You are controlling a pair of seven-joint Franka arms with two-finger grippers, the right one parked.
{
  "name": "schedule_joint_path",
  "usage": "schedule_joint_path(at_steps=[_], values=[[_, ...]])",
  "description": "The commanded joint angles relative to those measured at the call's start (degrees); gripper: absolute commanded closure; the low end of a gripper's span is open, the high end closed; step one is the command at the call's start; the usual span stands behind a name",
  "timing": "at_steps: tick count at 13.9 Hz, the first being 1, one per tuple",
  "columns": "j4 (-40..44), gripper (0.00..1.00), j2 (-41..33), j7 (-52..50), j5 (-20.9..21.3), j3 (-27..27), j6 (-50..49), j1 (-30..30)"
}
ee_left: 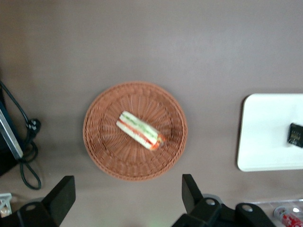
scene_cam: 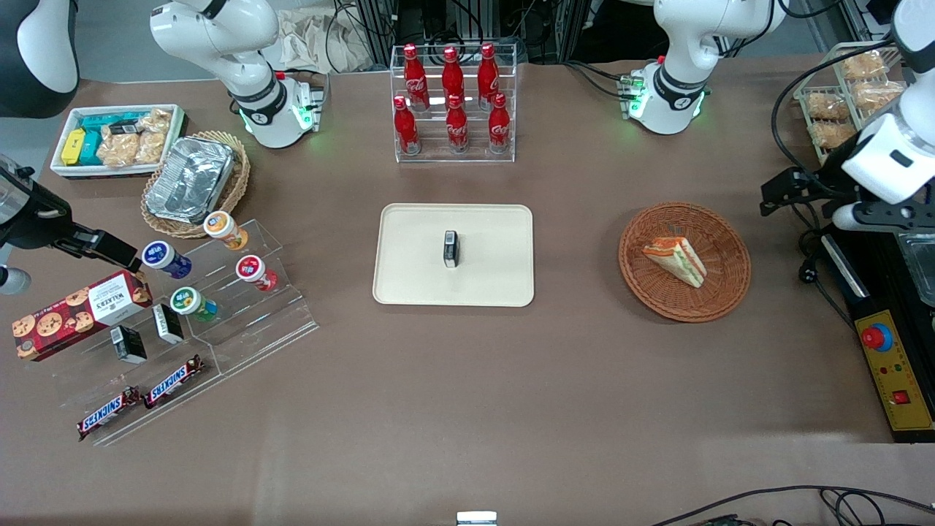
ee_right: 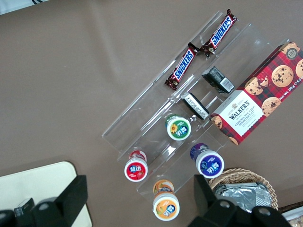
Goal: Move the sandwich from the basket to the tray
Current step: 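Move the left gripper over the wrapped sandwich in the wicker basket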
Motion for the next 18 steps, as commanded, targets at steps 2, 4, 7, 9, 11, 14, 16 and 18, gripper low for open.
schedule_joint_path(at_steps=[2,4,7,9,11,14,16,18], values=[[-8.63,0.00,-4.58,-6.89,0.75,-0.19,0.69,0.38],[-12.23,0.00,-5.71,-12.69,1.80,-0.36,4.54,0.12],[-21.89,0.00,-9.92,-15.61,1.89,-0.98,13.06,0.03],[-27.35,0.00,-12.48,-17.54,1.89,-1.24,18.33,0.03],[-30.87,0.00,-13.45,-22.18,3.55,-2.12,22.21,0.03],[-35.26,0.00,-12.58,-35.61,8.29,-5.28,28.53,0.03],[-38.43,0.00,-11.27,-41.26,10.32,-6.25,32.84,0.03],[-39.24,0.00,-9.16,-43.38,10.33,-6.34,34.61,0.03]])
